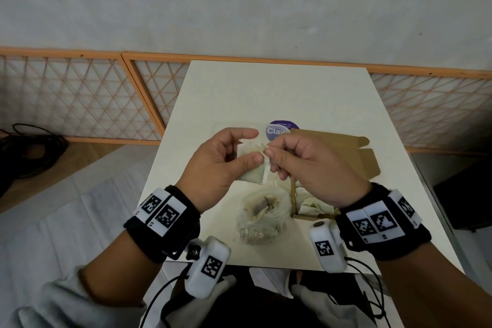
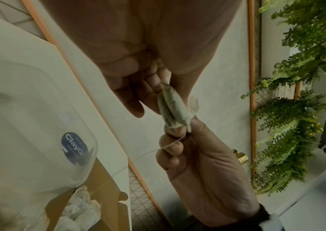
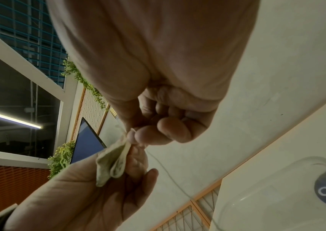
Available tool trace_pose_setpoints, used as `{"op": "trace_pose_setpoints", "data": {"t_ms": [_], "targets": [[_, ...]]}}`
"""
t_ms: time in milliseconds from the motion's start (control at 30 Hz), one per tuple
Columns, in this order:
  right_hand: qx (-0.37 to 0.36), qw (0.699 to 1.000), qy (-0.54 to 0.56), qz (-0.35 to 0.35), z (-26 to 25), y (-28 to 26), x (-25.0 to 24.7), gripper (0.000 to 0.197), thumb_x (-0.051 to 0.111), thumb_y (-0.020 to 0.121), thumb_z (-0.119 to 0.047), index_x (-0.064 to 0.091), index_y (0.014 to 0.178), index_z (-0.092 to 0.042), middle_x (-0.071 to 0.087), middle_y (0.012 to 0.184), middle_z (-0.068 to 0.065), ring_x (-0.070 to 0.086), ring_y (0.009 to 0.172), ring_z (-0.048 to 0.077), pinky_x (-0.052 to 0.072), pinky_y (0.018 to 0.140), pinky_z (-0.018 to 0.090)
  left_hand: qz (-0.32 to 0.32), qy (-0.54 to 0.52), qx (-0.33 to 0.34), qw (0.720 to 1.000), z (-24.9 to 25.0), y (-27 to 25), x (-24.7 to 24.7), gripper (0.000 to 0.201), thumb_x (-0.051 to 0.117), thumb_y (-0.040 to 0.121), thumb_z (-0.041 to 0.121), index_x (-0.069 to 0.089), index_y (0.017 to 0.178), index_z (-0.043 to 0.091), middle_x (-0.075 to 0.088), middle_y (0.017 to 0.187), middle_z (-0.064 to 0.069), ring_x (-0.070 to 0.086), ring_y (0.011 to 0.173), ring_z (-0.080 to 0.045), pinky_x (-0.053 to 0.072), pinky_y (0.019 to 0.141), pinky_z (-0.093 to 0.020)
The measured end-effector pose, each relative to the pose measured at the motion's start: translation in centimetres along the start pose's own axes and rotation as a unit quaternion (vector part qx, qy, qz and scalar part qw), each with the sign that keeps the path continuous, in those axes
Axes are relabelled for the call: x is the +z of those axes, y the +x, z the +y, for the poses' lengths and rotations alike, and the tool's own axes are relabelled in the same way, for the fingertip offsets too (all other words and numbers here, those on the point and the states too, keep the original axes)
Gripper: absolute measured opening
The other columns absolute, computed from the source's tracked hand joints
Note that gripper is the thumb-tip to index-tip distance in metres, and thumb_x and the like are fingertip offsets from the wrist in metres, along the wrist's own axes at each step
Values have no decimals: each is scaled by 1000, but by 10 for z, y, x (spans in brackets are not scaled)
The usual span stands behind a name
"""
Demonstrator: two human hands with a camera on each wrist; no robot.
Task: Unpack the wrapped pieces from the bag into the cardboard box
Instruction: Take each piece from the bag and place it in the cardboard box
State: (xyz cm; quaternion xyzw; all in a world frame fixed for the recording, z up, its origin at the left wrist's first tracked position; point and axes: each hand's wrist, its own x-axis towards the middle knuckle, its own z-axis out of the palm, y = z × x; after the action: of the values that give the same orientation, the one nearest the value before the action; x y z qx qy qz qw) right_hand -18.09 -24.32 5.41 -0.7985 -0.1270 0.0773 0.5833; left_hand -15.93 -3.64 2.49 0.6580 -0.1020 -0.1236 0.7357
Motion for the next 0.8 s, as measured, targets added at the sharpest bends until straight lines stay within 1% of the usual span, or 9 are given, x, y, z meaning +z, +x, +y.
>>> {"op": "trace_pose_setpoints", "data": {"t_ms": [67, 133, 200, 300, 400, 500, 600, 700, 800], "targets": [[-4, 1000, -9, -4, 0, 1, 0, 19, 60, 105, -14, 71, 90, -11, 66, 73, -7, 59, 63, 6, 44, 59, 12, -7, 0, -15, 1000, 2, -3, 2, 33, 78, 85, 14, 70, 117, 8, 74, 97, -15, 69, 87, -17, 57, 76, -27], [-8, 1000, -30, 3, 0, 1, 0, 18, 60, 105, -17, 71, 94, -8, 66, 72, -11, 60, 63, 6, 43, 59, 12, -10, 15, -16, 1000, 3, -4, 4, 26, 73, 89, 10, 71, 113, 0, 76, 103, -19, 71, 88, -18, 58, 75, -26], [-4, 999, -37, 14, 0, 0, 0, 17, 61, 105, -20, 71, 96, -9, 65, 70, -14, 61, 63, 5, 44, 60, 17, 0, 19, -16, 1000, 2, -4, 2, 28, 74, 86, 18, 73, 108, 1, 76, 103, -22, 70, 86, -19, 57, 74, -26], [38, 999, 26, -2, -1, -5, 0, 15, 64, 103, -28, 65, 110, -14, 70, 76, -10, 60, 62, 12, 46, 60, 32, 20, 15, -11, 1000, 2, -3, -3, 21, 78, 81, 25, 75, 95, 9, 74, 89, -12, 66, 78, -17, 53, 69, -24], [95, 990, 68, -78, -7, -10, -1, 27, 65, 101, -29, 57, 123, -15, 78, 88, 1, 51, 58, 14, 42, 58, 31, 26, 12, 2, 1000, 4, -3, -5, 12, 79, 83, 24, 74, 88, 14, 74, 84, -4, 65, 77, -16, 51, 68, -24], [95, 986, 74, -118, -5, -12, -5, 18, 63, 102, -28, 65, 111, -13, 53, 66, 4, 33, 56, 17, 26, 55, 34, 33, 8, 3, 999, 2, -1, -7, 19, 76, 80, 25, 72, 91, 9, 74, 81, 0, 64, 73, -13, 51, 65, -20], [54, 994, 32, -87, -6, -11, -12, 18, 59, 105, -28, 71, 101, -15, 36, 66, 6, 26, 58, 24, 20, 55, 38, 31, 35, 1, 999, 1, -3, -9, 16, 78, 81, 24, 73, 88, 10, 73, 84, -9, 63, 75, -17, 51, 65, -22], [9, 999, -21, -33, -10, -6, -19, 18, 56, 107, -26, 69, 99, -16, 45, 61, -16, 36, 56, 7, 32, 54, 26, 31, 57, -10, 998, -2, -6, -10, 6, 78, 86, 16, 74, 86, 12, 74, 87, -17, 65, 77, -19, 53, 69, -24], [-20, 999, -30, -3, -12, 3, -21, 18, 56, 108, -25, 68, 97, -18, 50, 63, -19, 39, 57, 4, 35, 59, 28, 7, 83, -7, 997, -4, -9, -10, 16, 84, 85, 30, 77, 89, 16, 69, 95, -33, 62, 78, -41, 54, 74, -47]]}}
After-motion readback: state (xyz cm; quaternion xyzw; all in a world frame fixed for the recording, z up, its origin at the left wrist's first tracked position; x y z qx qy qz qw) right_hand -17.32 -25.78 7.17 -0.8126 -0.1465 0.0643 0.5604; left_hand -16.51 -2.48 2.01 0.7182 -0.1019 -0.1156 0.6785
